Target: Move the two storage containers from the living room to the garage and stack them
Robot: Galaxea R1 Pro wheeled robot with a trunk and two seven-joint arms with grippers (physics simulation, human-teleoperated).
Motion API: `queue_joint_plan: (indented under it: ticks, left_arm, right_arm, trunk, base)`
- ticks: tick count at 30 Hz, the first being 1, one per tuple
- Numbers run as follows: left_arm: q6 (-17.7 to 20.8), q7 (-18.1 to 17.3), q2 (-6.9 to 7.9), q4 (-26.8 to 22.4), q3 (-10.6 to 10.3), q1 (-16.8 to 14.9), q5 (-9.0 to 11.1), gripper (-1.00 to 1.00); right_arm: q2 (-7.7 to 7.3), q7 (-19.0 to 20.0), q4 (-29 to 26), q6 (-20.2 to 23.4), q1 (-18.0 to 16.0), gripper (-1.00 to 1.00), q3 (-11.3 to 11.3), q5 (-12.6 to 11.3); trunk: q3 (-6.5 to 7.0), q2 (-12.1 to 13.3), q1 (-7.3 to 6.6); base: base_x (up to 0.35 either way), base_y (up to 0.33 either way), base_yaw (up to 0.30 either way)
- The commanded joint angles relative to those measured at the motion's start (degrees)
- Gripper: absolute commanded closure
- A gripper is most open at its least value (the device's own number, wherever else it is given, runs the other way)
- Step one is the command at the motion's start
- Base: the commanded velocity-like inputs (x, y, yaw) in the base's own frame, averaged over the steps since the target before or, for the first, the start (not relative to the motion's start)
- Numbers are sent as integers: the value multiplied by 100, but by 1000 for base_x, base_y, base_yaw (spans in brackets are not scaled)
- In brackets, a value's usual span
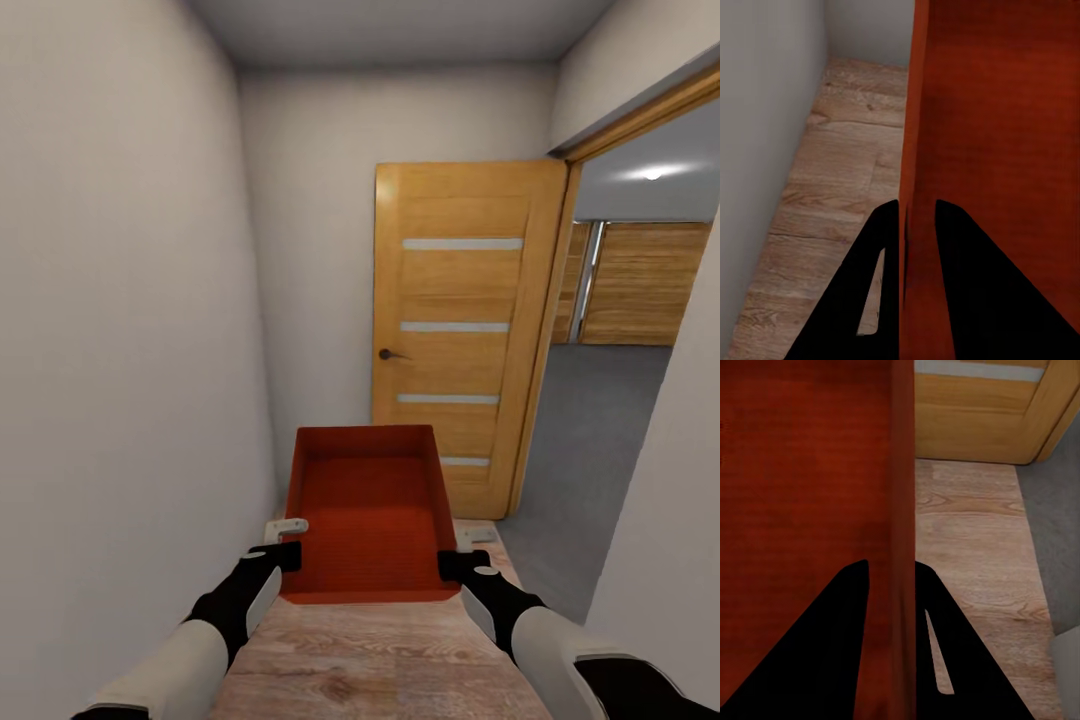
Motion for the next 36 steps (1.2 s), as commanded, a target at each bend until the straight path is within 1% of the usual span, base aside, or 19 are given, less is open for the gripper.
queue_joint_plan:
  ticks: [1, 6, 9, 13, 20, 31, 32, 36]
  left_arm:
    - [36, 60, 34, -22, 7, 2, 21, 100]
    - [38, 45, 54, -15, 19, 2, 54, 100]
    - [40, 33, 78, -8, -8, 2, 88, 100]
    - [40, 15, 92, 3, -18, 2, 94, 100]
    - [40, -17, 81, 5, 34, 2, 3, 100]
    - [40, -59, 86, -7, 42, 2, 3, 100]
    - [40, 99, 122, -9, 34, 2, 3, 100]
    - [40, 99, 122, -12, 34, 2, 3, 100]
  right_arm:
    - [-3, -43, 8, -24, -4, 100, -30, 6]
    - [-5, -66, 11, -31, -4, 100, 13, -10]
    - [8, -94, 9, -33, -4, 100, 35, -15]
    - [19, -104, 12, -33, -4, 100, 44, -13]
    - [22, -105, 11, -33, -4, 100, 41, -14]
    - [30, -97, 12, -33, -4, 100, 13, -11]
    - [-11, -94, 12, -36, -4, 100, -56, -13]
    - [-18, -89, 10, -40, -4, 100, -56, -9]
  trunk:
    - [-2, -10, -1]
    - [-2, -10, -1]
    - [-2, -10, -1]
    - [-2, -10, -1]
    - [-2, -10, -1]
    - [-2, -10, -1]
    - [-2, -10, -1]
    - [-2, -10, -1]
  base:
    - [0, 0, 0]
    - [0, 0, 0]
    - [126, 0, 0]
    - [275, 0, 0]
    - [316, 0, 0]
    - [317, 0, 0]
    - [195, 0, 0]
    - [75, 0, 0]
